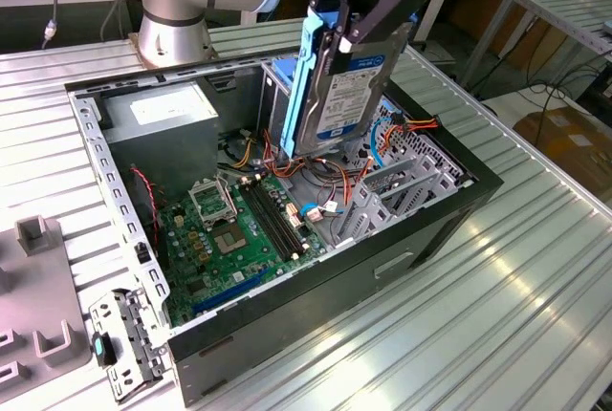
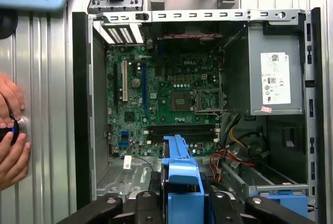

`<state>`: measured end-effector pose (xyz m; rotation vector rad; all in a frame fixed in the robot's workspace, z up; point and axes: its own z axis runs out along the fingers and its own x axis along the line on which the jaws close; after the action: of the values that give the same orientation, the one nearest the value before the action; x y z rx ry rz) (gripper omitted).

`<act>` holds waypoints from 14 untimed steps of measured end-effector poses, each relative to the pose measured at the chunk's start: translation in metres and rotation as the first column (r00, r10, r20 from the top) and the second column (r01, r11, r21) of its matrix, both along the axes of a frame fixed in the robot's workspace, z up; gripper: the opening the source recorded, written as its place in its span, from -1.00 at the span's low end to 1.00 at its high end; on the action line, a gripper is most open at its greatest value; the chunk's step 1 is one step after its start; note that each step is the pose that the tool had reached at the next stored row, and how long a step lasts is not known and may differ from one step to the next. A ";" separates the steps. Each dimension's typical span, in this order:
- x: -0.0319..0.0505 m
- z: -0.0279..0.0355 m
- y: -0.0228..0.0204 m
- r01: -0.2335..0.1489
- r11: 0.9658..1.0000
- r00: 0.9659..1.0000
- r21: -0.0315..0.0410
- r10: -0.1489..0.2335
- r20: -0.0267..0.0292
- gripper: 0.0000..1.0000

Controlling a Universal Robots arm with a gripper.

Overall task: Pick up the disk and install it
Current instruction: 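Insert the disk into the insertion slot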

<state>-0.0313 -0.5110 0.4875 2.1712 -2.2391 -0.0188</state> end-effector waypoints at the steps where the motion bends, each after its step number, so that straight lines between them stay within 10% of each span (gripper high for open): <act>1: 0.0000 -0.0003 -0.0040 0.000 1.000 1.000 0.000 0.000 0.000 -0.26; 4: 0.0048 -0.0018 -0.0154 0.000 1.000 1.000 0.000 0.000 0.000 -0.26; 11: 0.0258 -0.0050 -0.0212 0.000 1.000 1.000 -0.002 0.000 0.000 -0.26; 14: 0.0283 -0.0071 -0.0302 0.000 1.000 1.000 -0.002 0.000 0.000 -0.26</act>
<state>-0.0030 -0.5412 0.4804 2.1702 -2.2380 -0.0163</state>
